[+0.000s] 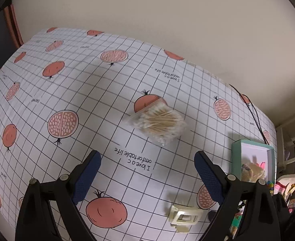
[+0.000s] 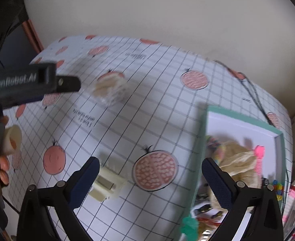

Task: Organize objects
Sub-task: 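Move both tools back toward the cotton swab bag and cream hair clip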

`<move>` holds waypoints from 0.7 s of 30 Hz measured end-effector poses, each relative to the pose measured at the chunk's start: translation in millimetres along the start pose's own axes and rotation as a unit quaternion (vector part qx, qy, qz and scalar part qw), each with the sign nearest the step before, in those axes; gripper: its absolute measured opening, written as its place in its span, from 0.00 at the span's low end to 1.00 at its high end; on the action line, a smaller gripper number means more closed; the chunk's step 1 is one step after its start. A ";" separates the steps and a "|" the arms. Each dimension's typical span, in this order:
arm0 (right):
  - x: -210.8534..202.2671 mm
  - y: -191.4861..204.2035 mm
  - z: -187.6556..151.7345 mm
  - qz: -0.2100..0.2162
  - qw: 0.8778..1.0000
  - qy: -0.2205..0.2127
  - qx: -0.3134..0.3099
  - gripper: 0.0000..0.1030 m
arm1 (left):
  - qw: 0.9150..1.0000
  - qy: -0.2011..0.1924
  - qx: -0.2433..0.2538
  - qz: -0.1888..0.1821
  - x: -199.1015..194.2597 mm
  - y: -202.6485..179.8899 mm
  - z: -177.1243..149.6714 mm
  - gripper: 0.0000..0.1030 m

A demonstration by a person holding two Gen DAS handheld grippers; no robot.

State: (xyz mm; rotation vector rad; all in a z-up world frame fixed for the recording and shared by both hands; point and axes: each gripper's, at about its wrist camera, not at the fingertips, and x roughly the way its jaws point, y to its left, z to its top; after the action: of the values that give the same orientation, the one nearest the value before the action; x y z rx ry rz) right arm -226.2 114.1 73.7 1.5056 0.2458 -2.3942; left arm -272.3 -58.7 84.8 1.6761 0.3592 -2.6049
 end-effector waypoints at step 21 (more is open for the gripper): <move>42.9 39.4 -22.8 0.023 0.994 0.081 -0.067 1.00 | 0.998 0.050 -0.037 0.016 41.9 31.3 -6.7 0.91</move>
State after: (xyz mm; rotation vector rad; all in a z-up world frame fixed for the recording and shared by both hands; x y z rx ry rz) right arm -210.9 77.0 25.7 1.6259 0.3934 -2.1752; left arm -279.5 -83.4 38.8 1.7756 0.4220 -2.4595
